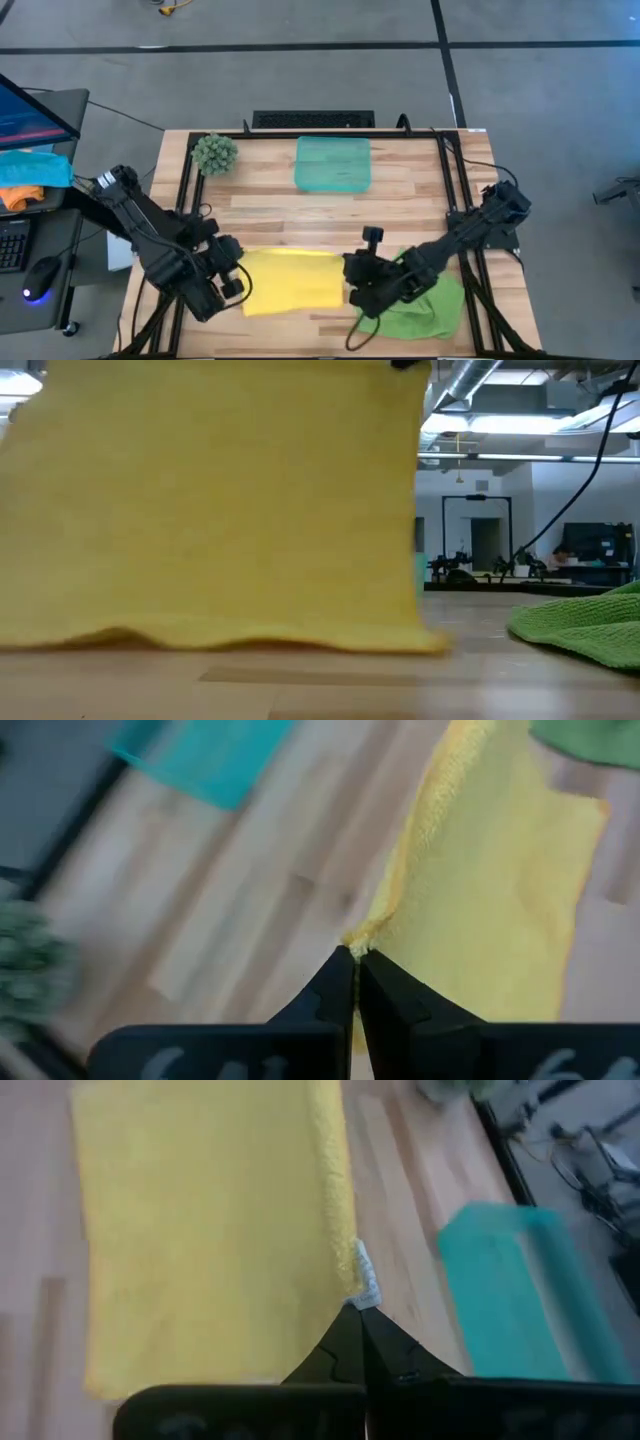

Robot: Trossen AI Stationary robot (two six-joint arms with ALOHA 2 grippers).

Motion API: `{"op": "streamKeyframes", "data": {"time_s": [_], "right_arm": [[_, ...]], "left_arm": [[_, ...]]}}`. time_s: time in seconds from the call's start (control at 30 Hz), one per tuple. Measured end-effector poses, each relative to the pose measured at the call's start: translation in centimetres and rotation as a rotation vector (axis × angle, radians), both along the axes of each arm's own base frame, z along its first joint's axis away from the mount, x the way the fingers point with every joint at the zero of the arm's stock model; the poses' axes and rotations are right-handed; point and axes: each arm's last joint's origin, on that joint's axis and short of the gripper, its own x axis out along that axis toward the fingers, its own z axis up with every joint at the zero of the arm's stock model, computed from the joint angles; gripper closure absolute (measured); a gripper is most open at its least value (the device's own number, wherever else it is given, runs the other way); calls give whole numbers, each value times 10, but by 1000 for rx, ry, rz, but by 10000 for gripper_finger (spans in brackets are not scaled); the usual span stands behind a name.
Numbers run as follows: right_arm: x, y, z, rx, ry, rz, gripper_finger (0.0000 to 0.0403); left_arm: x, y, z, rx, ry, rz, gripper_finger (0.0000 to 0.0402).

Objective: Roll microfiber towels into tight, uniform cylinder then place into a basket
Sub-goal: Fold the yellow microfiber cloth

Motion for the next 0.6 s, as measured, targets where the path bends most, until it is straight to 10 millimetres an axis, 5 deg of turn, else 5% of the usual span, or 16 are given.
{"op": "streamKeyframes", "data": {"time_s": [0.3, 0.6], "right_arm": [[11, -10, -30, -38, 30, -69, 399], [30, -30, -57, -124, 100, -161, 399]], "left_arm": [[16, -8, -51, 248, 108, 36, 400], [20, 24, -85, 447, 166, 122, 400]]}}
